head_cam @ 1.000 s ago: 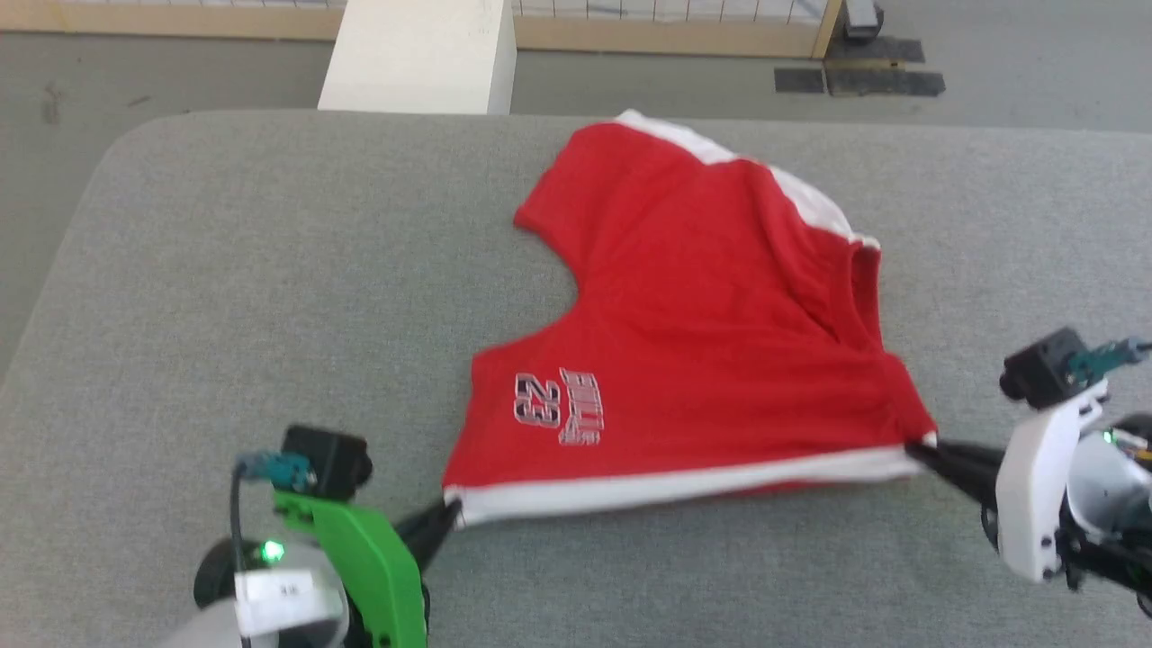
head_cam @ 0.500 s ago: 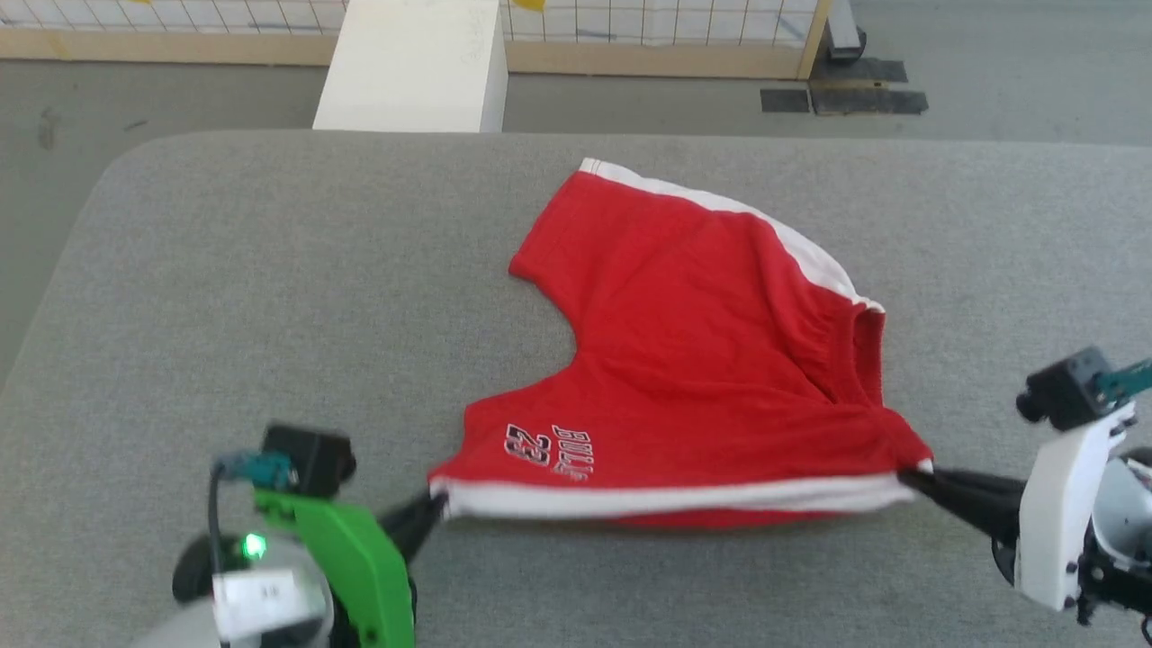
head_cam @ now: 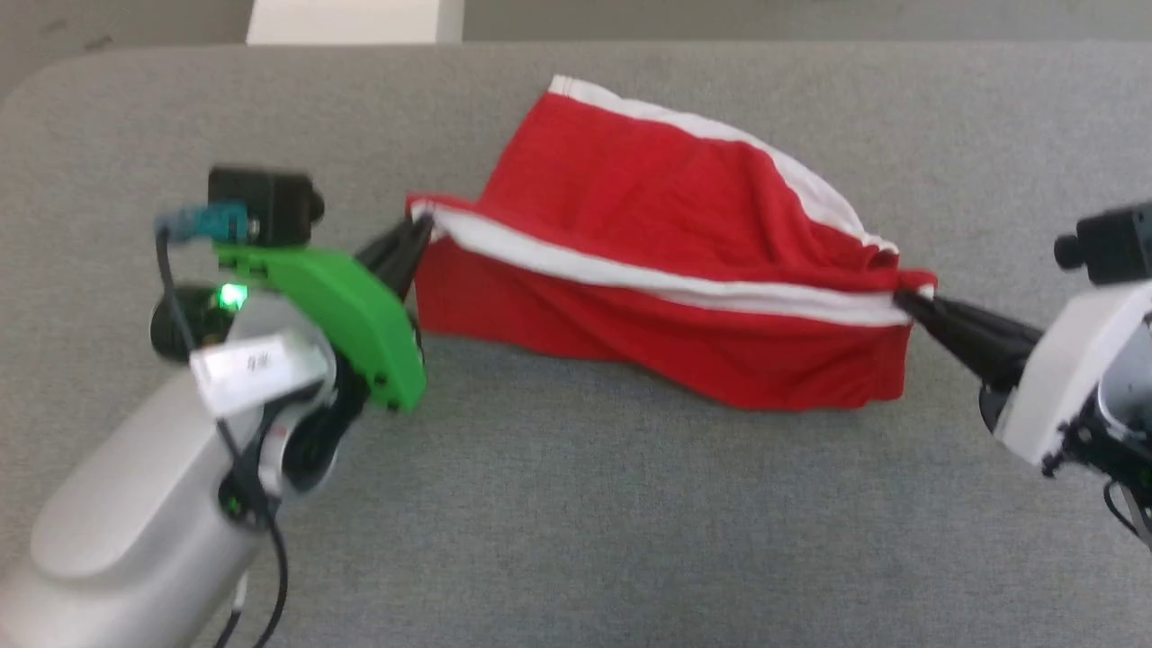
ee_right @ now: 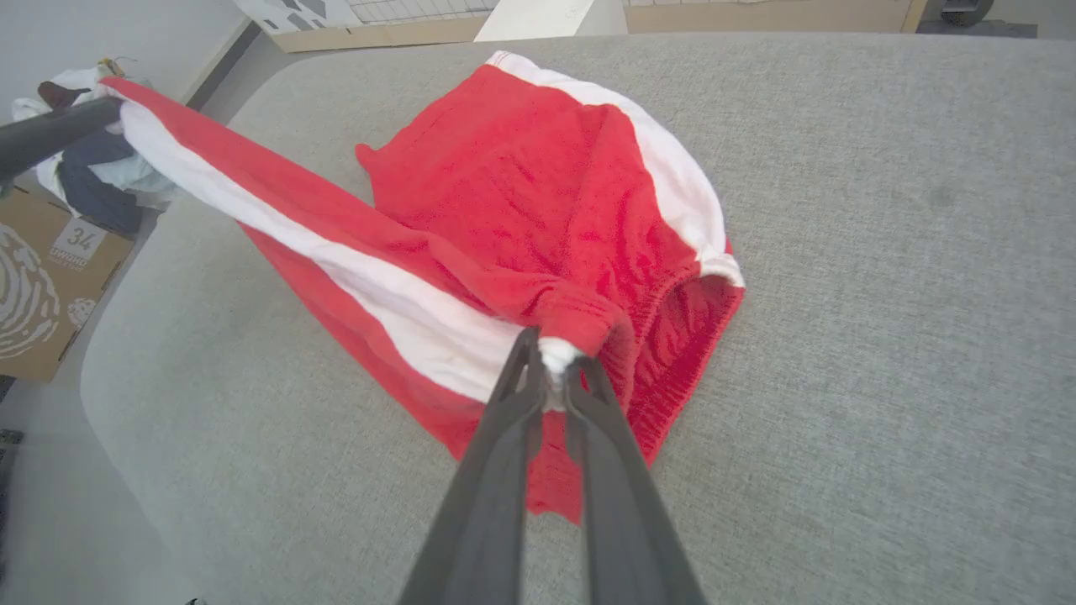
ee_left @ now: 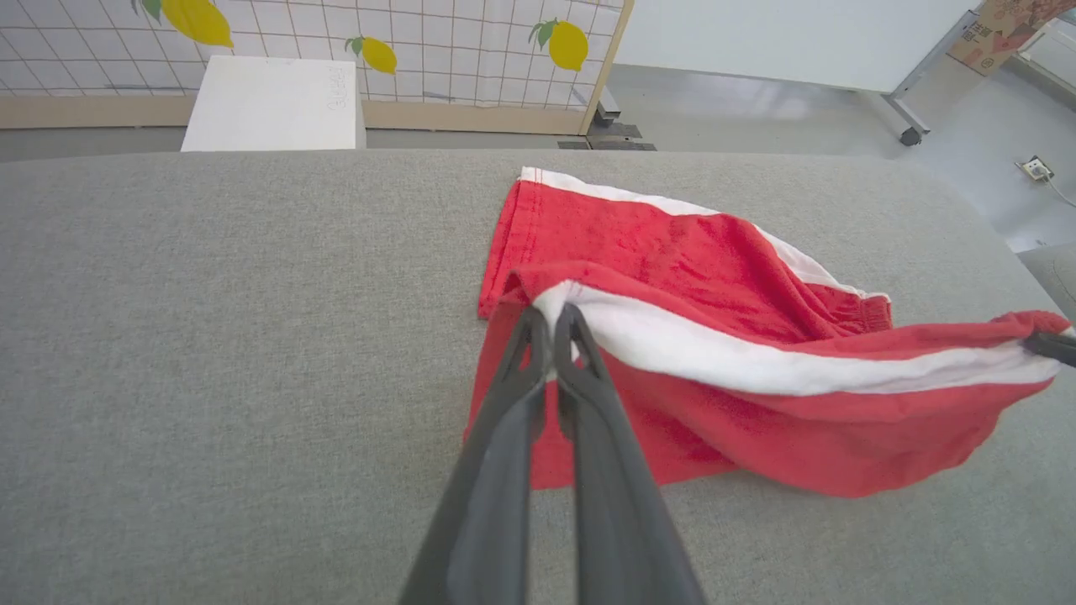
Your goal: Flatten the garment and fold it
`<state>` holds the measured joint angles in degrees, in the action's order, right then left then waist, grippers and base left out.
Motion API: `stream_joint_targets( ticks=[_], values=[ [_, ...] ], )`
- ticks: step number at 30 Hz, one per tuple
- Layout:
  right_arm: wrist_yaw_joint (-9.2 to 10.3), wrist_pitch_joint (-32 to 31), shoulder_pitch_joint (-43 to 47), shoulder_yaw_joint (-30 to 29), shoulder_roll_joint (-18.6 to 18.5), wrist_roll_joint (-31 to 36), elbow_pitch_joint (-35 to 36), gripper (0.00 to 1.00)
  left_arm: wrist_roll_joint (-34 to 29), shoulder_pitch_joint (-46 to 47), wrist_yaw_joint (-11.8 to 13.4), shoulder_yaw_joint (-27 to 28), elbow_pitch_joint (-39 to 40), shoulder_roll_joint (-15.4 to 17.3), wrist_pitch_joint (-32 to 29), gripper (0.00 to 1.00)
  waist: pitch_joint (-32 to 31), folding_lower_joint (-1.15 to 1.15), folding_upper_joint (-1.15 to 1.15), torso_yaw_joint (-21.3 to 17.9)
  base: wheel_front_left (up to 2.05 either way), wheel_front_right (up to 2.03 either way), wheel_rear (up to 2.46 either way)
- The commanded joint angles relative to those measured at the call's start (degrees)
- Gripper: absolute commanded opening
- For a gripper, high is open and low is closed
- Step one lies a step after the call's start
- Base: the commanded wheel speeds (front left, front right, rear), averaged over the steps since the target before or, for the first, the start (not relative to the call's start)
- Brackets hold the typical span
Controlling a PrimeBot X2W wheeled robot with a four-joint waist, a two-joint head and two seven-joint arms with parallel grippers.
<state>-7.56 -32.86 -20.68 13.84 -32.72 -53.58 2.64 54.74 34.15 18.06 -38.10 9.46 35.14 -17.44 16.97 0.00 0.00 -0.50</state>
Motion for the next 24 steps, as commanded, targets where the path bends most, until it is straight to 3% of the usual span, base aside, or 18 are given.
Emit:
stream_joint_targets(
  ticks=[1, 16, 24],
  values=[
    [0.08, -0.47, -1.87, -0.83, 1.52, 1.56, -0.7, 0.0, -1.33, 2.94, -0.73, -0.1, -1.74, -0.84, -0.01, 0.0, 4.06, 0.0, 0.0, -1.35, 0.0, 0.0, 0.0],
    [0.08, -1.8, -14.39, -5.45, 11.93, 15.32, -7.52, 0.0, -6.36, 22.92, -7.25, -2.97, -22.22, -7.43, -1.96, 0.0, 11.88, 0.0, 0.0, -4.13, 0.0, 0.0, 0.0],
    [0.08, -0.77, -17.74, -7.21, 15.03, 19.11, -10.57, 0.0, -8.25, 29.74, -9.93, -4.24, -29.02, -9.82, -1.79, 0.0, 14.35, 0.0, 0.0, -5.07, 0.0, 0.0, 0.0]
  ],
)
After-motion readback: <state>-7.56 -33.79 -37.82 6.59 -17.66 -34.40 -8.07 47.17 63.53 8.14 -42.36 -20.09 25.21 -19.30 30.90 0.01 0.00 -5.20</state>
